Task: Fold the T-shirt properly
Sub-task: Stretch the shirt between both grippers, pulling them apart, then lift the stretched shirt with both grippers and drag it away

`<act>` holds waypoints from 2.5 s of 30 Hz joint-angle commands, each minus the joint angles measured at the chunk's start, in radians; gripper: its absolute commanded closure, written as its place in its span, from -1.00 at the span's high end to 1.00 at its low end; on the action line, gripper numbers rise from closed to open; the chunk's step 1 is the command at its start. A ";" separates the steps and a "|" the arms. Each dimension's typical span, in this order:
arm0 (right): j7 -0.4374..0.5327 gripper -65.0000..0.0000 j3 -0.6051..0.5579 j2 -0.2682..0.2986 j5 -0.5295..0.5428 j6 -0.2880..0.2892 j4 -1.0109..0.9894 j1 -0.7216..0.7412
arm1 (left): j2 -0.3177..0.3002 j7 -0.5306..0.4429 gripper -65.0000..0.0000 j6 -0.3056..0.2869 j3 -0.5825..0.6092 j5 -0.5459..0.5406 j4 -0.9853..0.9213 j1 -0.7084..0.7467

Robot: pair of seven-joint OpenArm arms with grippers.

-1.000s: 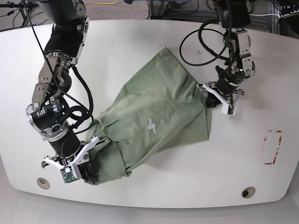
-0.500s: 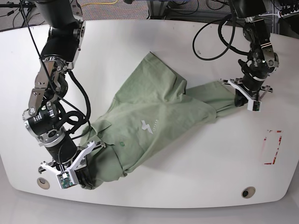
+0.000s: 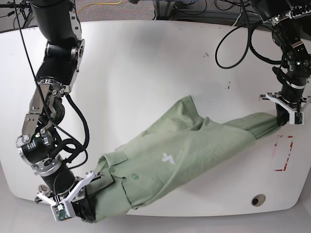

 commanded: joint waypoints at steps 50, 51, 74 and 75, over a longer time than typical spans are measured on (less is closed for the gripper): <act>0.125 -1.00 0.117 0.007 -0.005 -0.010 0.018 -0.478 | -0.004 0.153 -0.99 -0.105 -0.029 0.013 0.006 0.038; 0.125 -1.00 0.122 0.007 -0.005 -0.010 0.018 -0.498 | -0.004 0.146 -0.99 -0.110 -0.029 0.013 -0.003 0.052; 0.125 -1.00 0.192 -0.064 -0.011 0.090 0.061 -0.804 | -0.028 0.043 -0.82 -0.132 -0.032 0.011 -0.071 0.288; 0.125 -1.00 0.192 -0.064 -0.010 0.090 0.061 -0.815 | -0.031 0.043 -0.67 -0.132 -0.032 0.010 -0.071 0.296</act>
